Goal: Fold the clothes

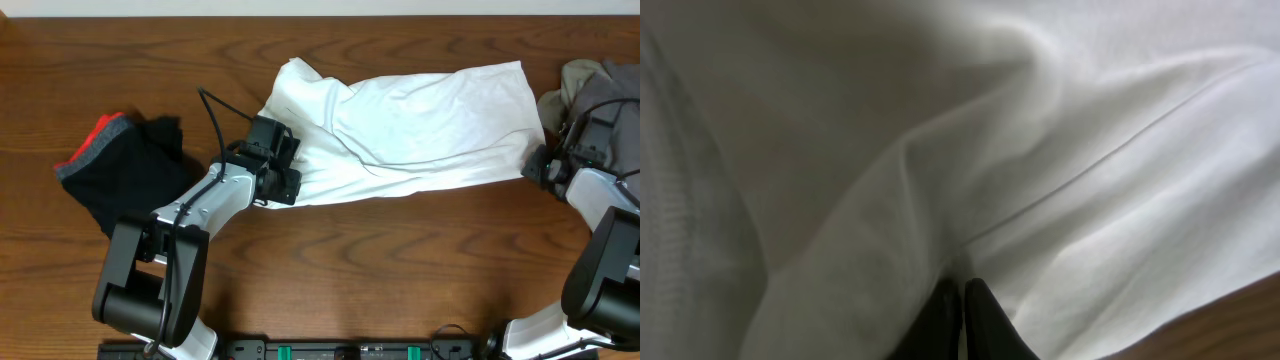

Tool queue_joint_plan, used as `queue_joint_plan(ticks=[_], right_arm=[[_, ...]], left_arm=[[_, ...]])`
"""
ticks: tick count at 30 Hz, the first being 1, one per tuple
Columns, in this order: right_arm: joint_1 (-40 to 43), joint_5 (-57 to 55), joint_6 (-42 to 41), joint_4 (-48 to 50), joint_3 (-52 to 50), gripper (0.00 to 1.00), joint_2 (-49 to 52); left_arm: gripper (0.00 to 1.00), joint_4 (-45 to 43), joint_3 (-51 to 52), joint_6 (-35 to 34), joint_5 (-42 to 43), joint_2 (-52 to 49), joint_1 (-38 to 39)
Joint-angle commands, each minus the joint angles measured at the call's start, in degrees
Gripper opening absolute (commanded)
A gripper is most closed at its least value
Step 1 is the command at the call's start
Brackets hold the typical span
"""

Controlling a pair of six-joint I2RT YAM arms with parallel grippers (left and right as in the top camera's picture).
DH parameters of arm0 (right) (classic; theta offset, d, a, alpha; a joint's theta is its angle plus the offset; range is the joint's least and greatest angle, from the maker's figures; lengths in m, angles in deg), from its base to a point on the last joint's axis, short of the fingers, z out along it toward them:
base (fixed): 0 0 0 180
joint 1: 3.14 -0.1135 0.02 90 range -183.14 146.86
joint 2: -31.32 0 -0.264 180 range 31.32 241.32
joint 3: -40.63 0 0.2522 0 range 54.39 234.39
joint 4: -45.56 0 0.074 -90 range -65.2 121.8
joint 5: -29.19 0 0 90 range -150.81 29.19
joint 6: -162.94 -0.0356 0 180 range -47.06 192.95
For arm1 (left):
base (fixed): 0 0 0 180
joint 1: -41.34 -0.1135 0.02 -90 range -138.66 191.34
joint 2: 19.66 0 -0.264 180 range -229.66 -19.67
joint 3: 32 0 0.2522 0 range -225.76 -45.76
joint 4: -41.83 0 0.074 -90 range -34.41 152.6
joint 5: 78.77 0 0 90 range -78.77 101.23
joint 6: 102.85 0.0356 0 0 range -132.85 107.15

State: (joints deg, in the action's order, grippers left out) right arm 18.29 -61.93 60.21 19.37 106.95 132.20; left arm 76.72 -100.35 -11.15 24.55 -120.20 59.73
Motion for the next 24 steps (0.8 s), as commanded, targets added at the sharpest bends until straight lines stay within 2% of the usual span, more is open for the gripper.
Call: queue_joint_plan(ticks=[1, 12, 13, 15, 18, 19, 24], right_arm=[[0.7, 0.1, 1.6, 1.3, -1.6, 0.45, 0.5], [0.7, 2.9, 6.2, 6.2, -2.2, 0.48, 4.4], [0.7, 3.3, 6.2, 6.2, -2.2, 0.46, 5.3], [0.7, 3.6, 6.1, 5.4, -2.2, 0.34, 6.5], [0.7, 2.4, 6.2, 2.8, -2.2, 0.07, 6.9], [0.7, 0.7, 6.0, 1.4, -2.2, 0.01, 6.8], [0.7, -11.9, -1.2, -7.4, -2.2, 0.01, 6.8]], left_arm=[[0.07, 1.0, 0.4, -0.1, -0.5, -0.6, -0.2], [0.07, 1.1, 0.4, -0.1, -0.6, -0.6, -0.2], [0.07, 1.1, 0.4, -0.1, -0.6, -0.6, -0.2], [0.07, 1.3, 0.4, -0.1, -0.5, -0.6, -0.2], [0.07, 2.3, 0.4, -0.1, -0.7, -0.6, -0.2], [0.07, 3.0, 0.4, -0.1, -1.4, -0.6, -0.2], [0.06, 5.2, 0.4, -1.1, -5.9, -0.6, -0.4]])
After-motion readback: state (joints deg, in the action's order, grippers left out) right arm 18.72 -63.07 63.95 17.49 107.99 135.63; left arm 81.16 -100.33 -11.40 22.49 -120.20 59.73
